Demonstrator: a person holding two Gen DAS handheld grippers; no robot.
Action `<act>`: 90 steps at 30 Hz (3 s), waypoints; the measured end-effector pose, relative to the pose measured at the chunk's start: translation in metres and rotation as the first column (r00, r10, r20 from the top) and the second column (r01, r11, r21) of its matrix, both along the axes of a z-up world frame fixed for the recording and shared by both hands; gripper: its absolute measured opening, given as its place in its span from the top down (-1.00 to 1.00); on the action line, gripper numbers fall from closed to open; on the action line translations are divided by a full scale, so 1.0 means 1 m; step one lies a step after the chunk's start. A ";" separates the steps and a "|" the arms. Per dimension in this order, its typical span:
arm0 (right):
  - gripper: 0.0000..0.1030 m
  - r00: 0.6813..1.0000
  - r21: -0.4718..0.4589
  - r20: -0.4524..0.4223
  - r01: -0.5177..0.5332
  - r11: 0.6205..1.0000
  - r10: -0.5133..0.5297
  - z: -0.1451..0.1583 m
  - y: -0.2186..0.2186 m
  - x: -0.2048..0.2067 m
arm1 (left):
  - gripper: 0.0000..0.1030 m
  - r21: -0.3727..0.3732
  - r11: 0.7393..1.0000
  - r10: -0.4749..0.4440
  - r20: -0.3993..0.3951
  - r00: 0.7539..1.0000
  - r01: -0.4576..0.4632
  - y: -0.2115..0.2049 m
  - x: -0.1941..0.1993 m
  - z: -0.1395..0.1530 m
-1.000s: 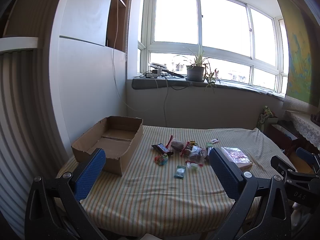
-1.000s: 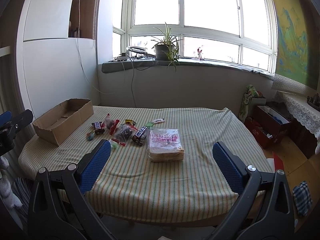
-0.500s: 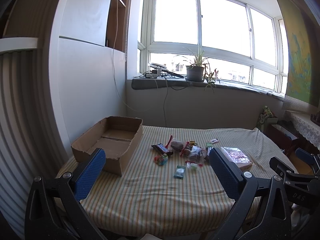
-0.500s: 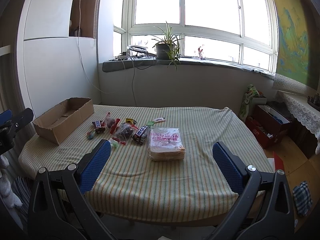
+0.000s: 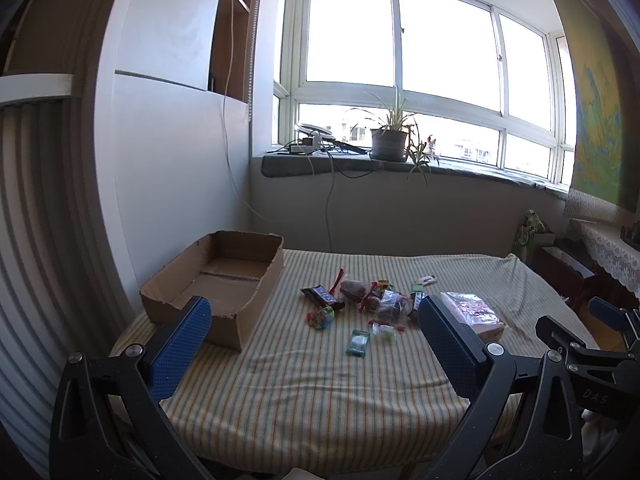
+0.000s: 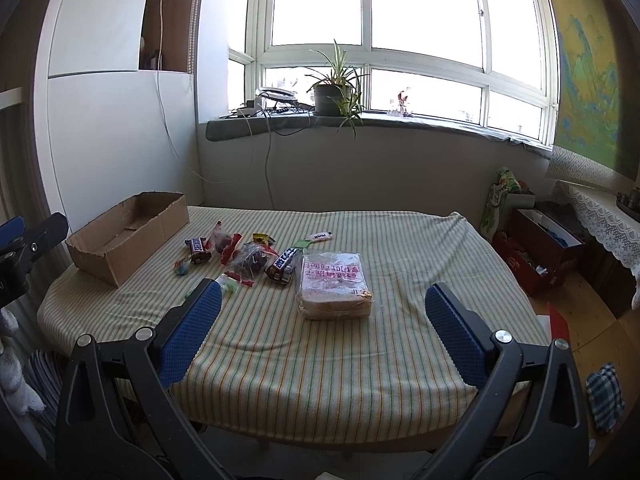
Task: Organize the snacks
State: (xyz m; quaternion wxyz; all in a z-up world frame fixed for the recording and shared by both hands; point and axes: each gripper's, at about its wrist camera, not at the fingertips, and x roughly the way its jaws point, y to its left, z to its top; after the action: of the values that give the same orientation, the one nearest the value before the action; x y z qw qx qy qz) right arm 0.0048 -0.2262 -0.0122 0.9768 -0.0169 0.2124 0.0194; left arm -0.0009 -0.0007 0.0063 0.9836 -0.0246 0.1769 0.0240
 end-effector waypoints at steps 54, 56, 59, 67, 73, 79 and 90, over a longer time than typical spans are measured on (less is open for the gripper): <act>-0.09 0.711 0.526 -0.556 -0.099 0.844 0.430 -0.098 -0.087 0.227 | -0.12 -0.467 0.771 -0.625 -0.432 0.650 0.432 -0.137 0.177 -0.107; -0.07 0.711 0.510 -0.558 -0.111 0.853 0.427 -0.096 -0.085 0.226 | -0.12 -0.455 0.778 -0.618 -0.431 0.658 0.433 -0.140 0.179 -0.107; -0.02 0.711 0.503 -0.561 -0.113 0.857 0.423 -0.095 -0.082 0.225 | -0.12 -0.439 0.785 -0.610 -0.428 0.667 0.436 -0.146 0.183 -0.106; 0.03 0.725 0.480 -0.536 -0.161 0.863 0.433 -0.074 -0.066 0.224 | -0.12 -0.399 0.807 -0.579 -0.386 0.719 0.435 -0.129 0.178 -0.089; 0.03 0.726 0.475 -0.500 -0.227 0.851 0.472 -0.053 -0.035 0.233 | -0.12 -0.367 0.835 -0.531 -0.337 0.778 0.411 -0.095 0.177 -0.070; 0.03 0.716 0.473 -0.462 -0.300 0.829 0.523 -0.029 0.010 0.250 | -0.12 -0.329 0.871 -0.461 -0.285 0.841 0.365 -0.052 0.178 -0.051; 0.03 0.666 0.471 -0.414 -0.427 0.772 0.620 -0.001 0.112 0.287 | -0.12 -0.300 0.919 -0.330 -0.229 0.916 0.256 0.030 0.195 -0.036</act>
State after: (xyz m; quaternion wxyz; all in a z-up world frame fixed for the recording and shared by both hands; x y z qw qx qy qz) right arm 0.2922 -0.1138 -0.0130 0.8126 0.0940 0.4615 0.3433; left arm 0.1937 0.0295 -0.0297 0.9295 -0.1248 0.3151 -0.1453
